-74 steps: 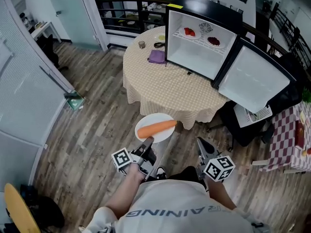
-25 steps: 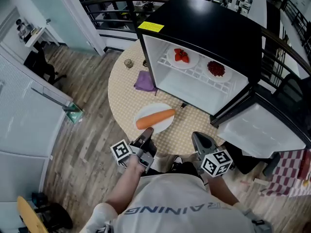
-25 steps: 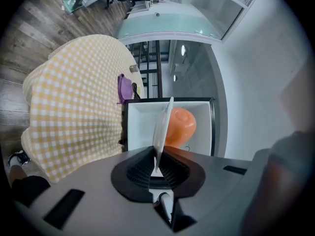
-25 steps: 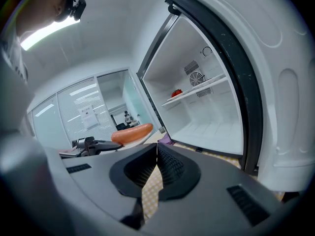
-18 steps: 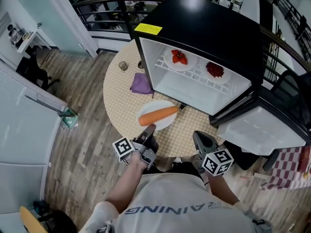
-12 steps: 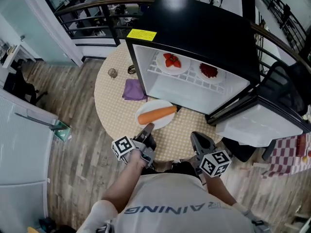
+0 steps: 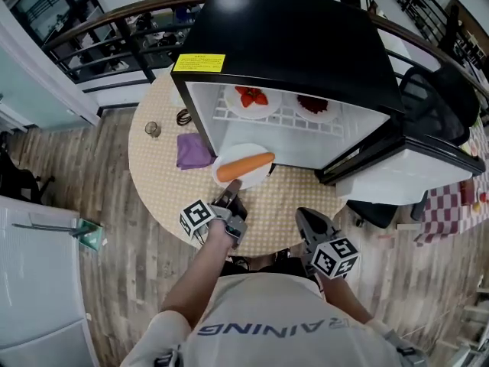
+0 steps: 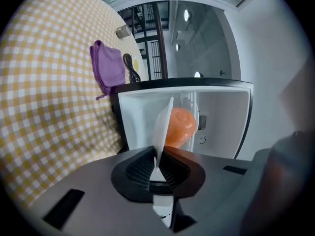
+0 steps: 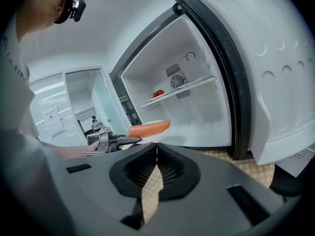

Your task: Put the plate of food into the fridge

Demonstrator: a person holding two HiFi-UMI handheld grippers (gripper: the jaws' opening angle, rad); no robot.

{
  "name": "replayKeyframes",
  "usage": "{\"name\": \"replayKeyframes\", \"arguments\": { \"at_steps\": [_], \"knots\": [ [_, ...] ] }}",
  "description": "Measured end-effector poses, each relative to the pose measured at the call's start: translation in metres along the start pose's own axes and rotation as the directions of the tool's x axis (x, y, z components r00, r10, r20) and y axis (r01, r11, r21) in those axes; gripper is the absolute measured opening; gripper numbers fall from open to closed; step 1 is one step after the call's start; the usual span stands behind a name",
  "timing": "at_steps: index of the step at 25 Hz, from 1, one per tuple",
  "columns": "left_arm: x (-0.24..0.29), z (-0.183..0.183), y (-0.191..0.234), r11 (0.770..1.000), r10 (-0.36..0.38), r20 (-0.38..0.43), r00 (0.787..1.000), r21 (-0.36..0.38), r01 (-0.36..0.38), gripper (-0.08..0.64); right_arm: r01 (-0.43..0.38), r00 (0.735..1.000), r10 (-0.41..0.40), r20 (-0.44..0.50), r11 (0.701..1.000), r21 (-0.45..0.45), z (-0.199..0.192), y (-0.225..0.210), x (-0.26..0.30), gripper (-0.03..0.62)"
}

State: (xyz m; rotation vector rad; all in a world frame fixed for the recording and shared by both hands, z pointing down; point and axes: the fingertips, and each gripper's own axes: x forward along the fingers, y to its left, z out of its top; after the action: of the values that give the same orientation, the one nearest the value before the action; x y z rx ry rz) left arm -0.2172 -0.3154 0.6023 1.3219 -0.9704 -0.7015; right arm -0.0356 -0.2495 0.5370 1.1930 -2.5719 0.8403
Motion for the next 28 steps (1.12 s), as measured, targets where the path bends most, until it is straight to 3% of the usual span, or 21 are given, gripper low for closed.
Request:
{"name": "replayKeyframes", "arguments": {
  "at_steps": [9, 15, 28],
  "knots": [
    [0.062, 0.022, 0.018, 0.999, 0.039, 0.045, 0.998, -0.017, -0.039, 0.031, 0.040, 0.999, -0.040, 0.002, 0.999, 0.009, 0.000, -0.011, -0.007, 0.023],
    [0.092, 0.033, 0.032, 0.994, 0.054, 0.103, 0.993, -0.105, -0.044, 0.031, 0.069, 0.998, -0.069, -0.007, 0.997, 0.030, -0.005, -0.024, -0.018, 0.023],
    [0.128, 0.049, 0.044, 0.987, 0.102, 0.173, 0.980, -0.144, -0.077, 0.032, 0.077, 0.997, -0.077, -0.016, 0.996, 0.052, -0.007, -0.032, -0.020, 0.023]
  ]
}}
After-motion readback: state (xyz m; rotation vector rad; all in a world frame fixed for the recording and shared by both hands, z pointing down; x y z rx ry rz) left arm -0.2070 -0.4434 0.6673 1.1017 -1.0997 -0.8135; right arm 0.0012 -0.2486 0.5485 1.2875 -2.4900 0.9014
